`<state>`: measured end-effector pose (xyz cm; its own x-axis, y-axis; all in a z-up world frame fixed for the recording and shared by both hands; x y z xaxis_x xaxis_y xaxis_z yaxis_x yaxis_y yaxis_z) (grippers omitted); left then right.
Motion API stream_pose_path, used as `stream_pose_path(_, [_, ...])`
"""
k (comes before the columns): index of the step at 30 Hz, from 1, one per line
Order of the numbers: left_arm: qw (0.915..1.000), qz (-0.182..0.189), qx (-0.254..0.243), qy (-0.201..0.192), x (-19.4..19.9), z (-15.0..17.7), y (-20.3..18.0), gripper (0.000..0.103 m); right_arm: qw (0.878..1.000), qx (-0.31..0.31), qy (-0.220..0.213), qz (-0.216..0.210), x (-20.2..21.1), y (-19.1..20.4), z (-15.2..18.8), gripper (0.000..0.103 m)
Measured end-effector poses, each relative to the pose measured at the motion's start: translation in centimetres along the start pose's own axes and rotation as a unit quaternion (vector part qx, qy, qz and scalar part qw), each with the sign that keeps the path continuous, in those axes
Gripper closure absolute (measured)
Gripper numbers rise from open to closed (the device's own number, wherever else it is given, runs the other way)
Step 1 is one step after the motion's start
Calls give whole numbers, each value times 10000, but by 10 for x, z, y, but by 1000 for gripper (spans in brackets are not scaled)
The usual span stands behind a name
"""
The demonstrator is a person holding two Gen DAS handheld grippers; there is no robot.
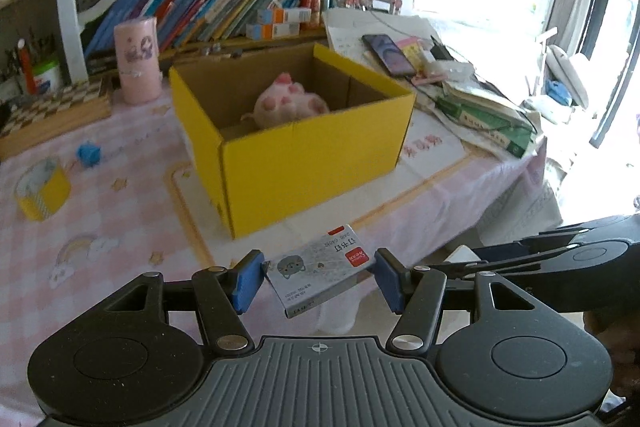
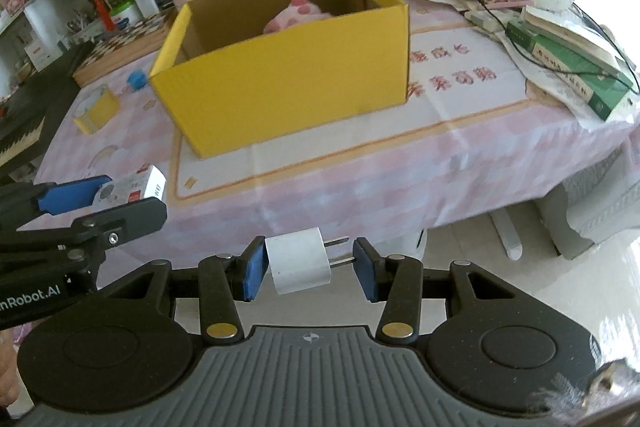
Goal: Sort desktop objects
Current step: 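Lift the card box with the left gripper while the right gripper carries the plug, then open the left gripper over the yellow box while the right gripper releases the plug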
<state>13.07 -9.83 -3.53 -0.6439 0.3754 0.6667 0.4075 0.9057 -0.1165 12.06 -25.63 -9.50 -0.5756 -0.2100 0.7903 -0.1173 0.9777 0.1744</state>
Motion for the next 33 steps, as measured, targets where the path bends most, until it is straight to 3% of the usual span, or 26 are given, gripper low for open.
stream_pose_path(9, [9970, -393, -264, -614, -22, -51, -29, 43, 9991, 230, -318, -174, -7, -41, -52, 60])
stream_pose_path(20, [9868, -923, 138, -1320, -47, -122, -23, 43, 9868, 681, -1441, -274, 2, -74, -156, 60])
stream_pose_path(26, [9887, -1230, 117, -847, -102, -125, -8, 43, 9812, 970, -1597, -485, -18, -69, -193, 60])
stream_pose_path(33, [9908, -1322, 171, -254, -139, -106, 3, 43, 9763, 1500, -1323, -833, -58, -33, -213, 60])
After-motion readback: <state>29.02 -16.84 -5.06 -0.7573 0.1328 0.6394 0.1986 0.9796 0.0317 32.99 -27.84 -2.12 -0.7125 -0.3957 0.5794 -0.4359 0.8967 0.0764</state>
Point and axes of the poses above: each gripper's, at about its wrist camera, not at the fingertips, and x roughly against the way its jaws point, y to its left, z to its underside, the point moved 6 cm from there along -x, roughly the way its jaws point, and after that the axes turned 2 degrees about x, right-handed, at the moved point
